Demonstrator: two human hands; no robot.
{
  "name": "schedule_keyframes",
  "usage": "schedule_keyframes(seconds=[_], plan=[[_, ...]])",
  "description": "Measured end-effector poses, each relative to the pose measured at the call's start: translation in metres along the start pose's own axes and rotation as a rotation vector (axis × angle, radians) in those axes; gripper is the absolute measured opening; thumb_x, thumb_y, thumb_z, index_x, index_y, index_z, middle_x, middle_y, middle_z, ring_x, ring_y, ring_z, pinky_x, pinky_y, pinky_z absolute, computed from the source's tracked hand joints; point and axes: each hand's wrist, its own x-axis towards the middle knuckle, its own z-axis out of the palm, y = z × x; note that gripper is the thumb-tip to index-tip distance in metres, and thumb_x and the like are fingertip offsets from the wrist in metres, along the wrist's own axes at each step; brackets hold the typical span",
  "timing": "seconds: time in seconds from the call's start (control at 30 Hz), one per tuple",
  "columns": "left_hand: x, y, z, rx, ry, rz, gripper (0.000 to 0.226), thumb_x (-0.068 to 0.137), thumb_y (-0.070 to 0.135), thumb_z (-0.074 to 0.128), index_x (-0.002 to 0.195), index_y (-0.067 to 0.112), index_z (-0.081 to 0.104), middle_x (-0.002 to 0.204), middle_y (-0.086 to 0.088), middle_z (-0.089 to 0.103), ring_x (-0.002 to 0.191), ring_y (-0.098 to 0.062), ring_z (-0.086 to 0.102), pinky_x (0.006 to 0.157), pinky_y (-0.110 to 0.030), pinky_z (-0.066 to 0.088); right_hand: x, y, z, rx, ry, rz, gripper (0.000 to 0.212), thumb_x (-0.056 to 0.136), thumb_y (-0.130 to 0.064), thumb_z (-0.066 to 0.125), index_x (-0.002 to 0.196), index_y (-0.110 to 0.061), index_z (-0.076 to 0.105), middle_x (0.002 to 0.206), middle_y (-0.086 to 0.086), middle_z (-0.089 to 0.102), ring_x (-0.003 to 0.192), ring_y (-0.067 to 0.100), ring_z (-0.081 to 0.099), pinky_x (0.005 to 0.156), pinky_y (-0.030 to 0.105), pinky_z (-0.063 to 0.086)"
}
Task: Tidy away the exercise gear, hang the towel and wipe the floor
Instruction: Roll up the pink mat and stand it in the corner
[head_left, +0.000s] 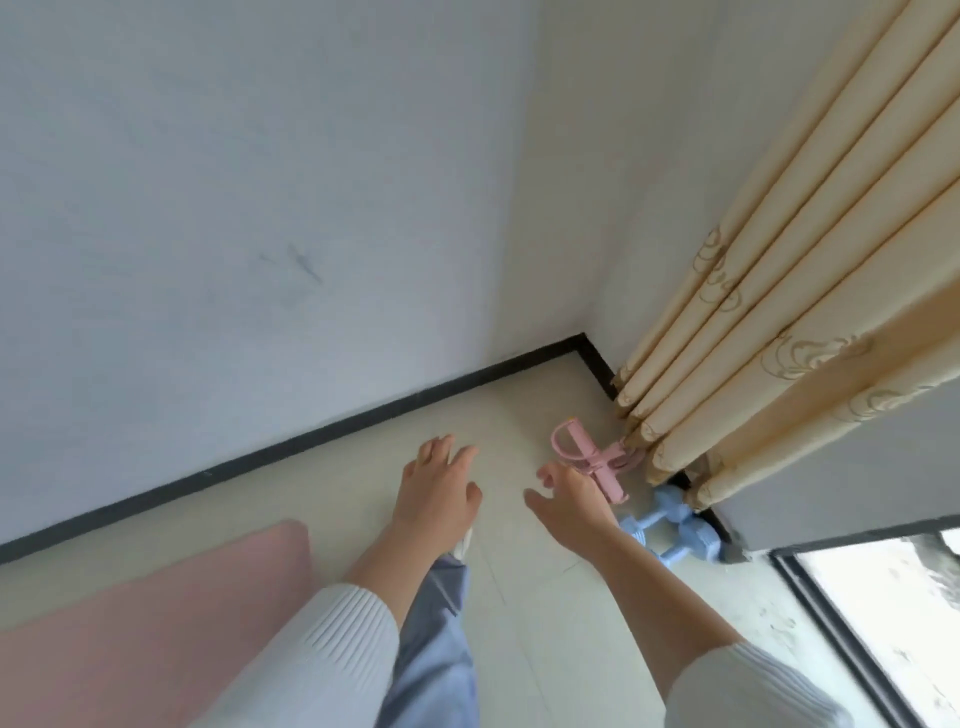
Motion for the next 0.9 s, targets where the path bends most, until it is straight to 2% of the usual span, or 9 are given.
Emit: schedule_keyframes(seconds=[0.27, 0.43, 0.53, 0.7, 0.9], plan=[[-0.217, -0.043, -0.005, -0.075, 0.101, -0.241, 0.051, 0.096, 0.027, 0.042, 0.146, 0.02, 0.031, 0.157, -0.006, 0.019, 0.144, -0.025, 0.014, 0.114, -0.042, 0.024, -0.145, -0.062, 0.055, -0.082, -0.152, -0.188, 0.038, 0.088, -0.033, 0.058, 0.122, -0.016, 0.054, 0.119, 0.0, 0.06, 0.101, 0.019, 0.058, 0.083, 0.031, 0.047], [-0.325, -0.087, -0.01, -0.093, 0.115, -0.34, 0.05, 0.095, 0.028, 0.043, 0.143, 0.02, 0.033, 0.153, -0.005, 0.027, 0.14, -0.025, 0.022, 0.11, -0.04, 0.032, -0.231, -0.11, 0.108, -0.137, -0.206, -0.277, 0.039, 0.088, -0.036, 0.056, 0.123, -0.019, 0.053, 0.118, -0.002, 0.06, 0.105, 0.019, 0.058, 0.085, 0.031, 0.047], [-0.39, -0.117, -0.015, -0.114, 0.134, -0.373, 0.048, 0.096, 0.027, 0.043, 0.143, 0.019, 0.034, 0.152, -0.003, 0.028, 0.14, -0.025, 0.022, 0.111, -0.04, 0.031, -0.28, -0.138, 0.145, -0.169, -0.223, -0.299, 0.04, 0.089, -0.035, 0.055, 0.125, -0.017, 0.052, 0.12, -0.001, 0.059, 0.106, 0.021, 0.057, 0.085, 0.031, 0.046], [-0.506, -0.194, -0.016, -0.117, 0.133, -0.371, 0.052, 0.097, 0.027, 0.04, 0.147, 0.019, 0.027, 0.157, -0.007, 0.02, 0.144, -0.026, 0.013, 0.113, -0.043, 0.028, -0.367, -0.191, 0.217, -0.189, -0.228, -0.283, 0.042, 0.09, -0.034, 0.055, 0.128, -0.016, 0.05, 0.123, 0.0, 0.057, 0.105, 0.022, 0.057, 0.083, 0.032, 0.048], [-0.593, -0.3, -0.002, -0.091, 0.082, -0.448, 0.054, 0.096, 0.03, 0.041, 0.146, 0.017, 0.03, 0.156, -0.01, 0.023, 0.143, -0.026, 0.016, 0.11, -0.042, 0.031, -0.442, -0.247, 0.317, -0.16, -0.258, -0.308, 0.044, 0.089, -0.033, 0.055, 0.129, -0.016, 0.05, 0.126, 0.0, 0.057, 0.109, 0.022, 0.057, 0.084, 0.033, 0.048]])
